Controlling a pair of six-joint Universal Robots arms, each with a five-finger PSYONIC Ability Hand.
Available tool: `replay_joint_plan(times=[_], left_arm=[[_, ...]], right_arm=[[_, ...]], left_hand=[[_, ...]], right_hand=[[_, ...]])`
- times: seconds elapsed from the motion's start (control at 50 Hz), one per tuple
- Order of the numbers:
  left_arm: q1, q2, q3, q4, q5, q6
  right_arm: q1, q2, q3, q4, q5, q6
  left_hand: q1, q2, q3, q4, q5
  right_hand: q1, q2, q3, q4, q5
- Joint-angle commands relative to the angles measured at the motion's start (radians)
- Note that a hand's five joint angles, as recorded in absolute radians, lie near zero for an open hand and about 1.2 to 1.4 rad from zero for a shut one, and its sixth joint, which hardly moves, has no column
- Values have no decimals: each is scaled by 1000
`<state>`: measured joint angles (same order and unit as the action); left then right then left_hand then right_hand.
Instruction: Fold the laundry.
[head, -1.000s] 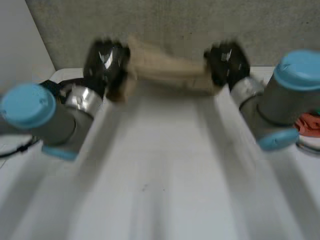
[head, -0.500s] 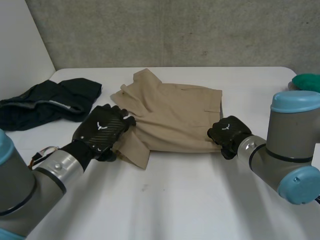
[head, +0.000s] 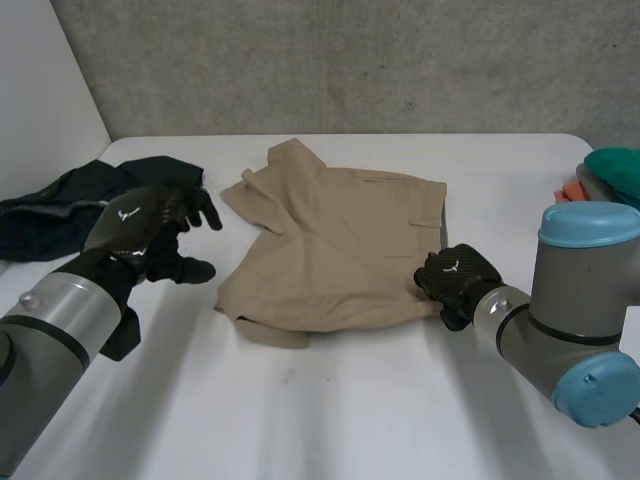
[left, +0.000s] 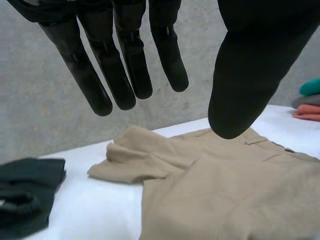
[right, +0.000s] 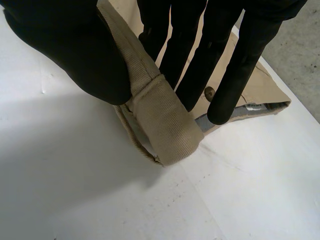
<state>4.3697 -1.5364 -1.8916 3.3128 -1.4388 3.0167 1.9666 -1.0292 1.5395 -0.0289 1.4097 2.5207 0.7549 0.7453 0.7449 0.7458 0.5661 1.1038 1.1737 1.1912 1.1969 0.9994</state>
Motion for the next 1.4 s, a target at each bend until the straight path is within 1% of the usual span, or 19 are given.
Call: replay_joint_plan(times=[0.02,0.12,0.24,0.34,0.52,0.56,0.66,0.78,0.86,0.94,0.96,1.02,1.04,1.1,1.12,1.18,1.2,1.28,1.4], left_arm=[[-12,-44,-20,4,-29,-1],[-24,-100,-23,1,-29,-2],[-55,-232,-1,8,-31,-2],[-59,-349,60,19,-63,-5],[-85,-521,186,17,-65,-44],[-91,-541,206,19,-65,-61],[-101,-558,253,19,-66,-113],[-107,-506,269,-4,-68,-96],[-108,-386,249,-56,-66,-56],[-95,-292,236,-146,-65,100],[-90,-262,232,-186,-65,204],[-90,-209,226,-251,-66,391],[-93,-177,214,-289,-66,516],[-98,-122,187,-332,-66,695],[-102,-82,166,-358,-65,799],[-114,-24,128,-397,-63,936],[-120,5,93,-421,-60,1008],[-136,27,37,-453,-57,1116],[-177,-39,71,-408,-55,1151]], right_arm=[[0,0,1,-2,3,0],[-2,-2,2,-17,6,12],[-2,-8,2,-25,6,49],[-5,-12,8,-25,5,55],[-5,-14,11,-26,3,55],[-5,-14,13,-28,5,55],[-5,-25,13,-29,6,53],[-5,-66,13,-23,5,47],[-5,-121,10,-9,6,29],[-5,-221,-5,56,5,-45],[-6,-238,-9,76,5,-62],[-5,-299,-13,180,6,-132],[-5,-314,-15,208,8,-149],[-5,-371,-10,337,12,-201],[-5,-386,-7,371,12,-213],[-5,-439,13,513,11,-264],[-5,-446,22,547,8,-275],[-11,-463,74,655,-6,-325],[-21,-451,88,658,-2,-356]], left_hand=[[-97,-88,-87,-88,-83],[-119,-109,-109,-109,-104],[-127,-118,-117,-118,-113],[-119,-109,-109,-110,-104],[-86,-77,-76,-77,-72],[-31,-21,-21,-22,-17],[640,650,650,649,654],[641,651,651,651,656],[641,651,651,651,656],[641,651,651,651,656],[641,651,651,651,656],[641,651,651,651,656],[641,651,651,651,656],[641,651,651,651,656],[641,651,651,651,656],[641,651,651,651,656],[641,651,651,651,656],[641,651,651,651,656],[641,651,651,651,656]], right_hand=[[292,223,205,199,222],[292,223,205,199,222],[292,223,205,199,222],[292,223,205,199,222],[292,223,205,199,222],[292,223,205,199,222],[292,223,205,199,222],[292,223,205,199,222],[292,223,205,199,222],[292,223,205,199,222],[292,223,205,199,222],[292,223,205,199,222],[292,223,205,199,222],[292,223,205,199,222],[292,223,205,199,222],[292,223,205,199,222],[292,223,205,199,222],[292,223,205,199,222],[292,223,205,199,222]])
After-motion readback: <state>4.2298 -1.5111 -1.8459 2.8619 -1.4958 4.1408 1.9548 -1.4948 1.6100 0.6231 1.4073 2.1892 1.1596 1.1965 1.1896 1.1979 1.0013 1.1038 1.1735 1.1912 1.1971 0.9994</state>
